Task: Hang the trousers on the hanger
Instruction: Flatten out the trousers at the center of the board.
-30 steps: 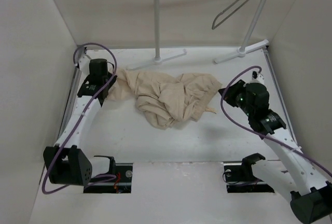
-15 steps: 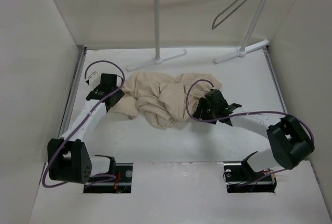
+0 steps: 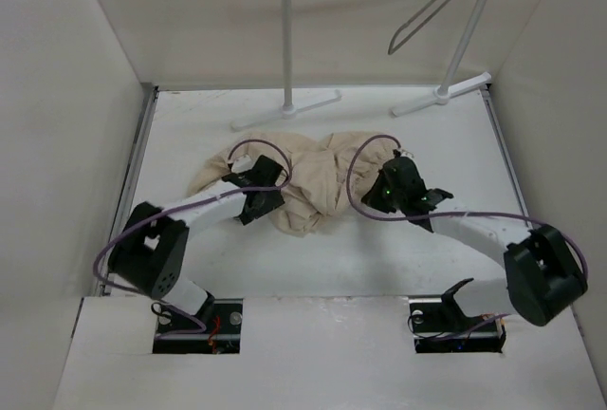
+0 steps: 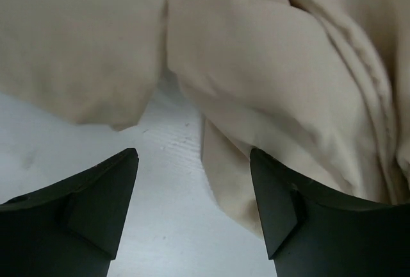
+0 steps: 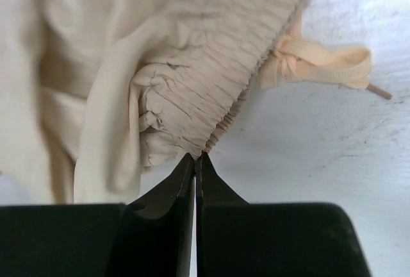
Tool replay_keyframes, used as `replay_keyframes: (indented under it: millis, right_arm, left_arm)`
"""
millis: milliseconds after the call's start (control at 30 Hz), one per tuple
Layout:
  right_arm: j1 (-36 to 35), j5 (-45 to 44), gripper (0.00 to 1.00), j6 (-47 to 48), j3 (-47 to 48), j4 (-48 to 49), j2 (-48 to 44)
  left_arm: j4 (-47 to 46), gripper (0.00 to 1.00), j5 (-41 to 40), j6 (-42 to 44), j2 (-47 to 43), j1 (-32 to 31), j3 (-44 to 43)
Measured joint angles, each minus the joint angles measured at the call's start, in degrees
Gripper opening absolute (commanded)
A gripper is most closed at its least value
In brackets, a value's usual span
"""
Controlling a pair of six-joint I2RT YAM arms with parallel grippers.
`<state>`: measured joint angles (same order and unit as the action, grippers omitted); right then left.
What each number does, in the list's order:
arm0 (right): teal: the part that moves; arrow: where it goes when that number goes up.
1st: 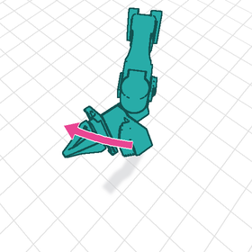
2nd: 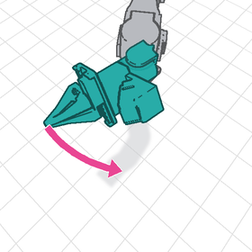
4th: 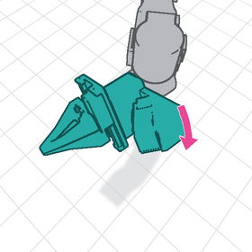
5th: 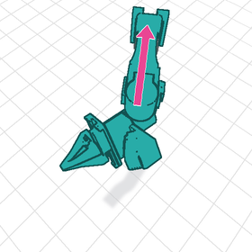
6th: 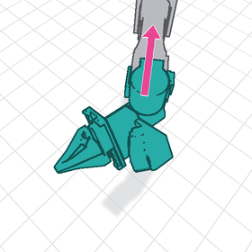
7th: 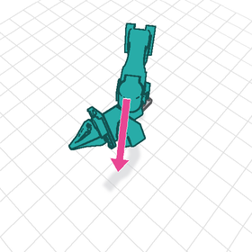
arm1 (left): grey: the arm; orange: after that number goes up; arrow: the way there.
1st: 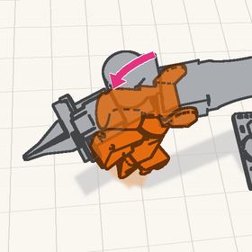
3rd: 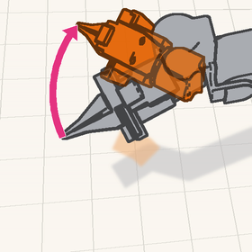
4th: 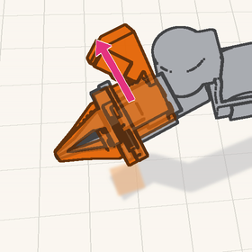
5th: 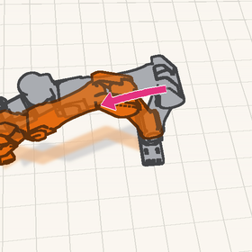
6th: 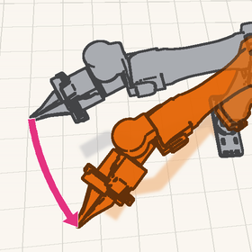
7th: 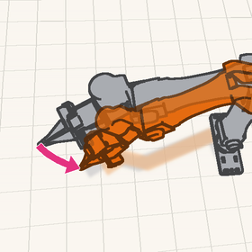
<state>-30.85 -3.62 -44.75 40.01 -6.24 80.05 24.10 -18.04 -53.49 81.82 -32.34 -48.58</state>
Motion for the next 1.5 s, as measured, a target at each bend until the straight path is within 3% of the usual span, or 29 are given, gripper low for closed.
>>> replay_keyframes:
  millis: [67,200,300,500,633,767,900,967,1067,1167,1333,1400,1500]
  right_arm:
    - [0.6,-0.4,0.05,0.0,0.0,-0.9,-4.7]
    - [3.3,-0.9,0.05,0.2,0.8,-3.8,-14.1]
    - [6.7,-0.8,0.04,0.4,3.1,-7.0,-18.3]
    - [12.1,-0.5,0.04,1.5,10.1,-13.6,-21.6]
    - [14.1,0.3,0.04,1.9,15.0,-18.4,-25.7]
    - [17.4,1.8,0.04,1.8,19.1,-23.0,-31.1]
    - [18.5,3.2,0.04,0.5,18.4,-25.6,-36.8]
    - [18.8,4.7,0.03,-0.5,15.0,-26.0,-39.3]
    - [21.9,7.5,0.03,-1.7,9.9,-28.3,-38.8]
    - [24.2,7.7,0.04,-2.0,9.3,-29.7,-34.2]
    - [26.5,7.5,0.03,-2.1,11.5,-29.2,-26.7]
    - [26.9,7.1,0.03,-2.1,13.6,-28.7,-24.3]
    - [25.7,6.2,0.03,-2.1,15.9,-27.8,-23.8]
  left_arm:
    - [-2.8,0.53,1.1,-0.6,5.8,0.0,-0.3]
    - [-6.8,0.12,1.7,-1.2,12.1,0.3,-4.5]
    - [-8.3,0.05,2.6,-1.2,13.6,1.4,-6.1]
    - [-3.8,0.02,3.3,1.3,0.2,8.3,-9.2]
    - [1.7,0.03,2.5,4.7,-13.1,12.7,-19.1]
    - [8.7,0.03,1.5,7.0,-23.0,13.0,-26.5]
    - [17.4,0.09,-1.3,8.1,-28.9,12.2,-27.6]
    - [20.0,0.2,-1.5,8.1,-29.9,12.1,-25.5]
    - [19.9,0.37,0.7,6.6,-27.5,9.4,-18.8]
    - [15.7,0.47,3.3,4.0,-20.2,3.7,-10.3]
    - [7.5,0.56,7.3,2.3,-4.3,-0.7,-3.8]
    - [3.6,0.52,8.0,2.1,-0.4,-0.5,-3.5]
    - [-2.5,0.21,8.7,1.8,4.2,0.3,-3.5]
